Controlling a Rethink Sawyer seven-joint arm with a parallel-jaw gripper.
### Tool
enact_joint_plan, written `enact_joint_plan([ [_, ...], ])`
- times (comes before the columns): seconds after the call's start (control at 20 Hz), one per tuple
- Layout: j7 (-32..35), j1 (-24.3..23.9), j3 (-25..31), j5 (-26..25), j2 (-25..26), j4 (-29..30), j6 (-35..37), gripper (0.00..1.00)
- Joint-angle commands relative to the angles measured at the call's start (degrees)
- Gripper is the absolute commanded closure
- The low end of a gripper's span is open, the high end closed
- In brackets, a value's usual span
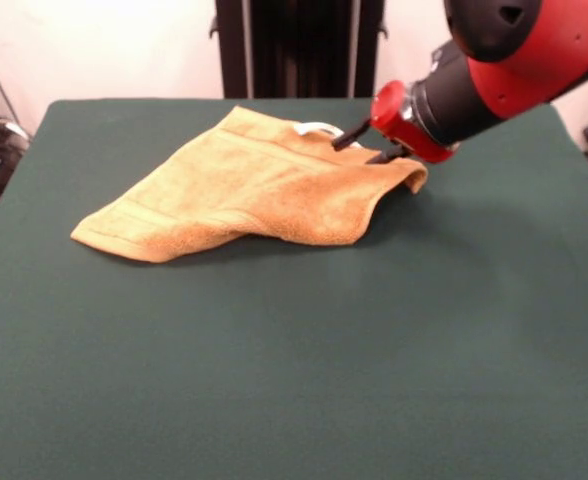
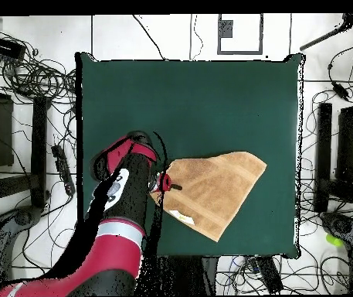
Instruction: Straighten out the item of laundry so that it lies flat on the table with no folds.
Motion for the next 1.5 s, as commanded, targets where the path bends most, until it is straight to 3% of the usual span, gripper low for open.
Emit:
enact_joint_plan([
  [0.05, 18.4, 2.1, 1.1, 4.9, 3.4, -4.4, 1.6, 0.0],
  [0.5, 19.9, 3.6, 0.1, 7.7, 6.5, -8.0, 0.4, 0.0],
  [0.9, 14.9, 5.0, -0.2, 9.7, 3.4, -9.2, 9.0, 0.0],
  [1.5, 12.5, 5.9, -0.3, 10.0, 0.7, -8.4, 12.9, 0.0],
])
